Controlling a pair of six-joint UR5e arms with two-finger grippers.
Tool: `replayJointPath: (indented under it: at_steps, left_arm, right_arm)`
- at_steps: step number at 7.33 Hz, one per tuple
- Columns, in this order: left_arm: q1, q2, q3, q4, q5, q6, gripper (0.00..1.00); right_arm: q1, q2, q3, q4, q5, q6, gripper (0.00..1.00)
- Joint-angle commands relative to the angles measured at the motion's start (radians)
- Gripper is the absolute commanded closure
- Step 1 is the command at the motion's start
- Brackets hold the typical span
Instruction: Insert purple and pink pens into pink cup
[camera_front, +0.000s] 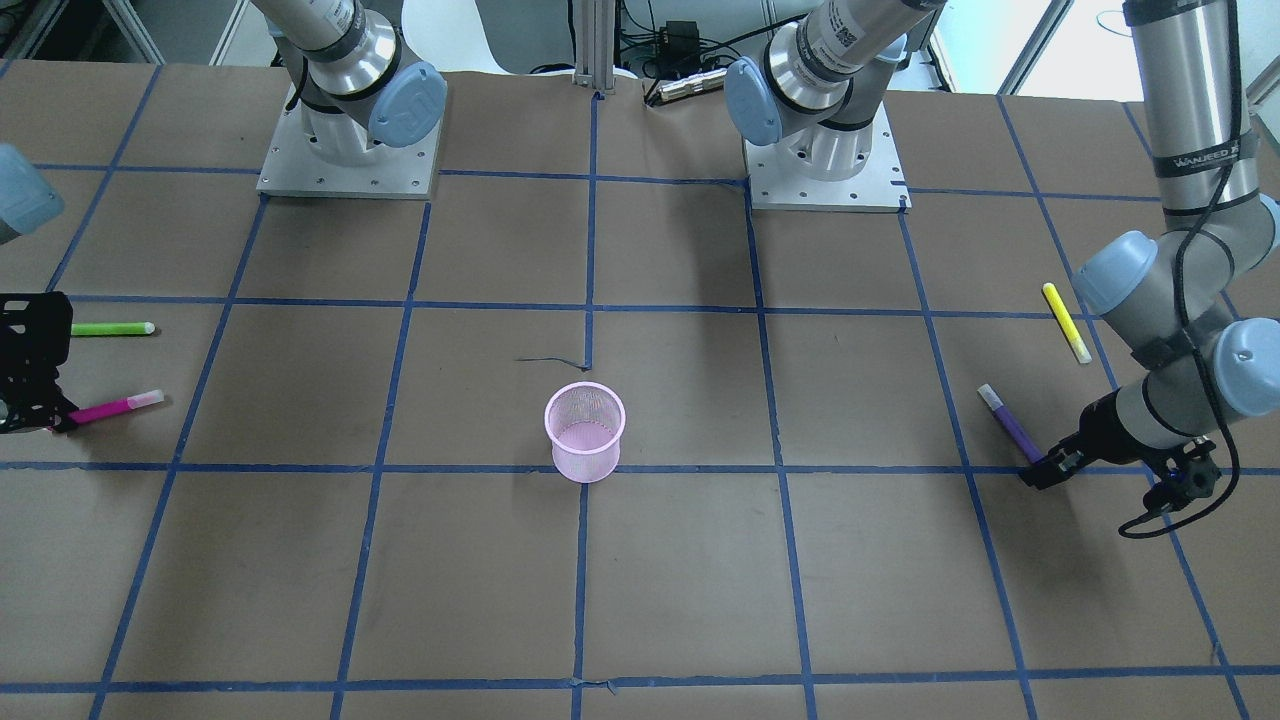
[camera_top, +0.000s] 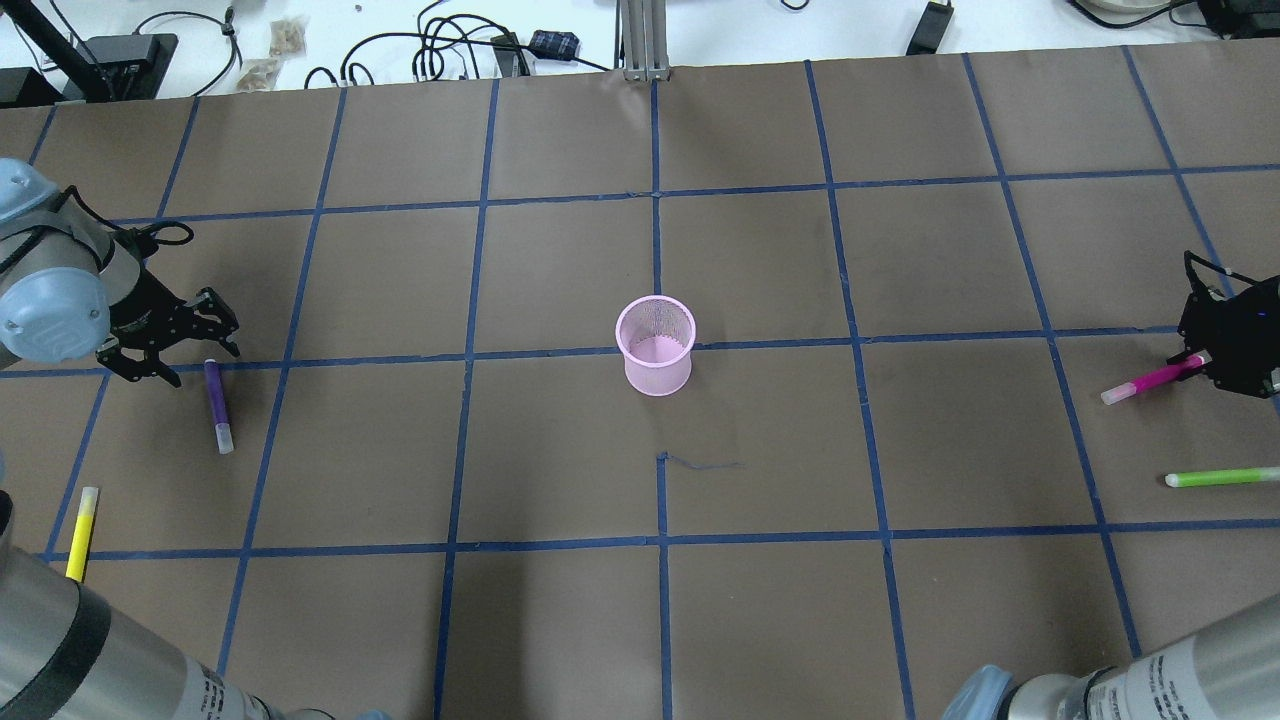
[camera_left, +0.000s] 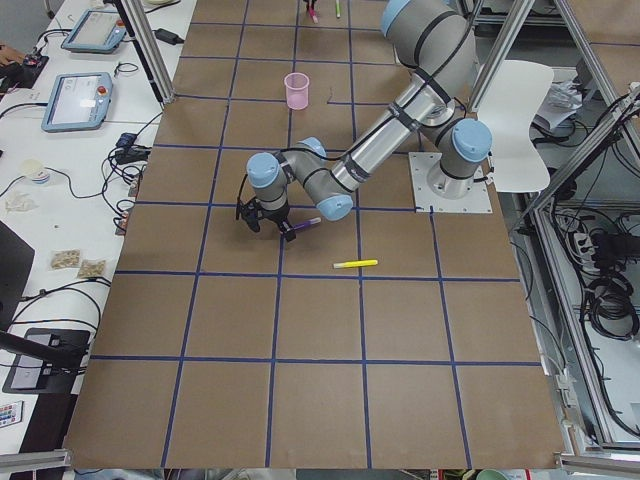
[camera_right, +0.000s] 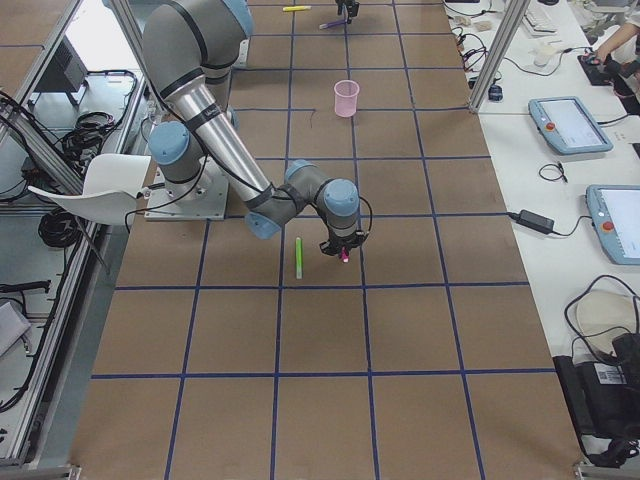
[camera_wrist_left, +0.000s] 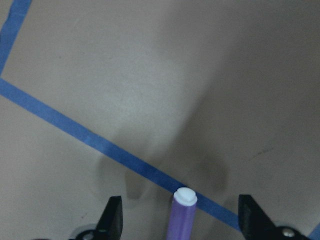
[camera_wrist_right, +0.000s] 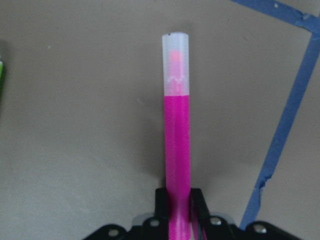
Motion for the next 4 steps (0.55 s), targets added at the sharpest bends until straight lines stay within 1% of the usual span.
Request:
replayJointPath:
  at_steps: [1, 2, 3, 4]
  left_arm:
    - [0.000, -0.001, 0.000, -0.005, -0.003, -0.005, 0.30]
    - [-0.002, -0.001, 0.000, -0.010, -0.001, 0.003, 0.68]
    - [-0.003, -0.001, 0.000, -0.031, -0.001, 0.008, 0.93]
    - [-0.005, -0.001, 0.000, -0.045, -0.003, 0.009, 1.00]
  right_arm:
    - [0.012, -0.055, -0.001, 0.006, 0.002, 0.089, 1.00]
    - [0.034, -0.110, 0.000, 0.015, 0.003, 0.156, 1.00]
    - [0.105, -0.153, -0.002, 0.014, 0.002, 0.227, 1.00]
    - [0.189, -0.190, -0.002, 0.012, -0.001, 0.308, 1.00]
